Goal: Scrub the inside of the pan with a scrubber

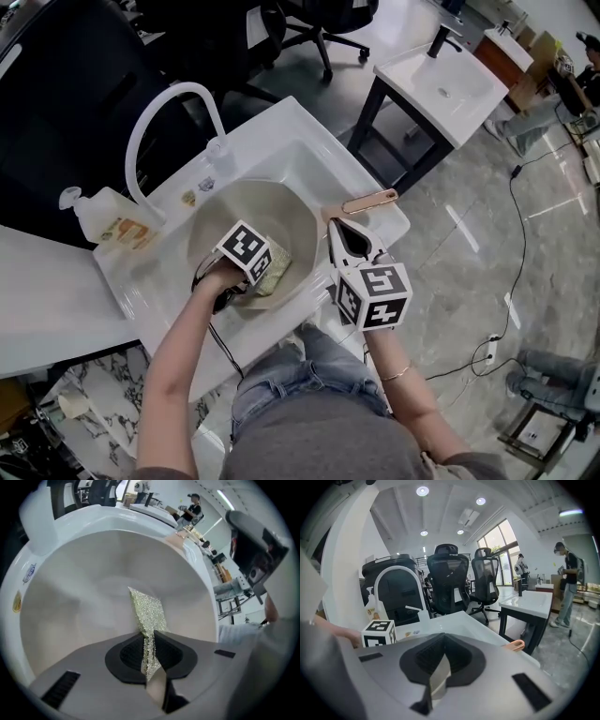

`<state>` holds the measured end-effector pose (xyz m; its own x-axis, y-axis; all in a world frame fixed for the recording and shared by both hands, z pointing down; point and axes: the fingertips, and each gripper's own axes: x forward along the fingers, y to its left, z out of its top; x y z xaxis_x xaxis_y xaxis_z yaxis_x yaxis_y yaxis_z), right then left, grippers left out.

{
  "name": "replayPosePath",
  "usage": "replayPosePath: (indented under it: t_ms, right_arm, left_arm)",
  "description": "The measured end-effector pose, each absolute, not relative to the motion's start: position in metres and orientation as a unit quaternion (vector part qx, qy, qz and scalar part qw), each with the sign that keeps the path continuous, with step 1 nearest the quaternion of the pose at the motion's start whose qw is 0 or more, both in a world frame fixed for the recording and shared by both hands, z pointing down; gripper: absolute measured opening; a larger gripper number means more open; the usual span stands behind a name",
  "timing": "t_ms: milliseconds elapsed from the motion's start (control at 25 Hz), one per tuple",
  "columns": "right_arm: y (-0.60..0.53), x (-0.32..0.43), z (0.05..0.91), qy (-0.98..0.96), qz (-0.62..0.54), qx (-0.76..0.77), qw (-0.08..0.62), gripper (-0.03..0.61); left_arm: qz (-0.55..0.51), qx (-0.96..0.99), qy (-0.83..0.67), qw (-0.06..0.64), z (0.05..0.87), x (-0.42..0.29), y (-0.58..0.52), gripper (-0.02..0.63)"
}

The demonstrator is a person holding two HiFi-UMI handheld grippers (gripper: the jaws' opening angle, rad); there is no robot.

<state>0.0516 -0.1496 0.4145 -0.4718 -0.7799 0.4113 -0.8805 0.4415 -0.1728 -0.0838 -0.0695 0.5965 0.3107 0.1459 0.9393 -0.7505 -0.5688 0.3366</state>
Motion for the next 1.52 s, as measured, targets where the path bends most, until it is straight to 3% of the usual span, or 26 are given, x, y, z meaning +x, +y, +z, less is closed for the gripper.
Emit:
replayPosePath:
  t_ms: [440, 880, 1520]
  right_arm:
    - [-0.156, 0.037, 0.416, -0.845, 0.181, 0.482, 0.145, 0.011]
    - [-0.153, 0.036, 0.419, -0.845, 0.181, 0.48, 0.151, 0.011]
    - [-0.142, 0.039, 0.418, -0.842, 0.18, 0.486, 0.151, 0.011]
  left_arm:
    - [0.681, 0.645, -0.222, 0.266, 0.615, -0.133, -0.063, 0.058]
    - [0.747, 0.587, -0.276, 0.143, 0.612, -0.181, -0.095, 0.058]
    - [0.716, 0.54, -0.433, -0.092, 0.557, -0.21, -0.162, 0.058]
